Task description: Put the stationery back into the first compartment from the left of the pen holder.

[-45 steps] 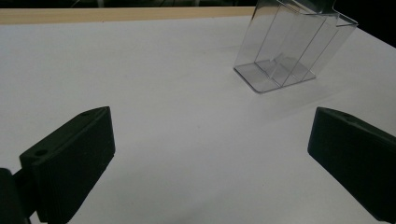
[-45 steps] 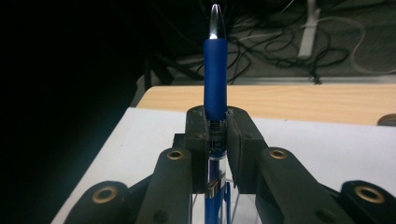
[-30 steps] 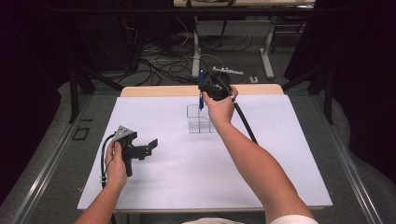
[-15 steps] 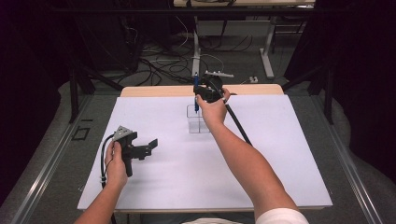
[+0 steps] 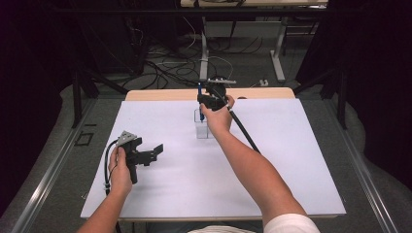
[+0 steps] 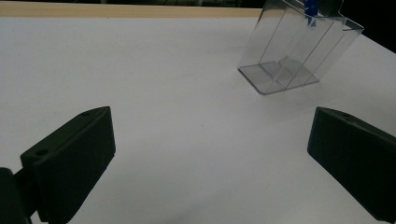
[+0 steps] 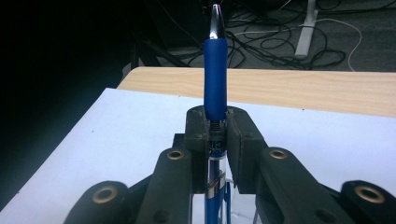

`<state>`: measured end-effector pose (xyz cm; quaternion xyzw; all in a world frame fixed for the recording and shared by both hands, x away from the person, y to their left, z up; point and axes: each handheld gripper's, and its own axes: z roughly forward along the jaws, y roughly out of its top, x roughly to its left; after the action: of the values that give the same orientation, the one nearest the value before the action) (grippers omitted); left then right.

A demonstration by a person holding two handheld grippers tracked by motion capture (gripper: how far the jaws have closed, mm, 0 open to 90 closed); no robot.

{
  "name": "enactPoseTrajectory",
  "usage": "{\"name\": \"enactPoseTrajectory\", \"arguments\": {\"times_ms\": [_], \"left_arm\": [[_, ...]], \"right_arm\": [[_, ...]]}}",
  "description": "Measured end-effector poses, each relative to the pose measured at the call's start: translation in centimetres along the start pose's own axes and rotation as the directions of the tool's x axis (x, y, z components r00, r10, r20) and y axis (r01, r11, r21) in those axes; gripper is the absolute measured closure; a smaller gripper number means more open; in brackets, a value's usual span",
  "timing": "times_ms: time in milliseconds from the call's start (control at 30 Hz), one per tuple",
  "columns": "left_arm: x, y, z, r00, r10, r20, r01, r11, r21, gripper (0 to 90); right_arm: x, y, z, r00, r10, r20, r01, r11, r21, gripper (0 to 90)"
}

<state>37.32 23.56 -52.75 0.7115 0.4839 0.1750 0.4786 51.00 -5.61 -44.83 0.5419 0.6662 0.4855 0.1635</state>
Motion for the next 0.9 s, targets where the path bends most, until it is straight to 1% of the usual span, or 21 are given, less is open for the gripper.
{"name": "enactPoseTrajectory", "arguments": {"times_ms": [167,233,267,333,433,633,733,800,867,900], "left_arm": [[0.0,0.0,0.0,1.0000,0.002,-0.001,-0.002,1.0000,0.001,0.8],[0.0,-0.1,0.0,1.0000,0.003,-0.002,-0.003,1.0000,0.000,0.8],[0.0,-0.1,0.0,1.0000,0.003,-0.002,-0.003,1.0000,0.002,0.8],[-0.1,-0.1,0.0,1.0000,0.004,-0.002,-0.004,1.0000,0.003,0.8],[-0.2,0.0,0.0,0.9999,0.011,-0.001,-0.011,0.9999,0.005,0.8],[0.0,-0.1,0.0,1.0000,0.004,-0.001,-0.004,1.0000,0.006,0.8],[0.1,-0.1,-0.1,1.0000,0.003,-0.003,-0.003,1.0000,-0.002,0.8],[0.1,0.0,-0.1,1.0000,0.003,-0.005,-0.003,1.0000,-0.001,0.8],[0.1,0.0,-0.2,1.0000,0.005,-0.004,-0.005,1.0000,-0.002,0.8],[0.1,0.0,-0.1,1.0000,0.005,-0.003,-0.006,1.0000,-0.002,0.8]], "right_arm": [[-0.2,-0.3,-0.1,1.0000,-0.009,-0.001,0.009,1.000,0.011,79.8],[-0.2,-0.4,-0.1,1.0000,0.002,-0.003,-0.002,1.000,0.012,79.8],[-0.2,-0.5,-0.1,1.0000,-0.005,0.000,0.005,1.000,0.014,79.8],[-0.3,-0.6,-0.1,0.9999,-0.012,0.002,0.012,1.000,0.010,79.8],[-0.5,-0.7,-0.2,0.9999,-0.010,0.003,0.010,1.000,0.006,79.8],[-0.6,-0.8,-0.2,1.0000,-0.005,0.000,0.005,1.000,0.008,79.8],[-0.7,-0.9,-0.1,1.0000,-0.004,-0.004,0.004,1.000,0.009,79.8],[-0.7,-1.0,0.0,1.0000,-0.005,0.003,0.005,1.000,0.001,79.8],[-0.7,-1.1,0.0,0.9999,-0.013,0.001,0.013,1.000,0.014,79.8],[-0.7,-1.1,0.0,0.9999,-0.014,0.002,0.014,1.000,0.012,79.7]]}}
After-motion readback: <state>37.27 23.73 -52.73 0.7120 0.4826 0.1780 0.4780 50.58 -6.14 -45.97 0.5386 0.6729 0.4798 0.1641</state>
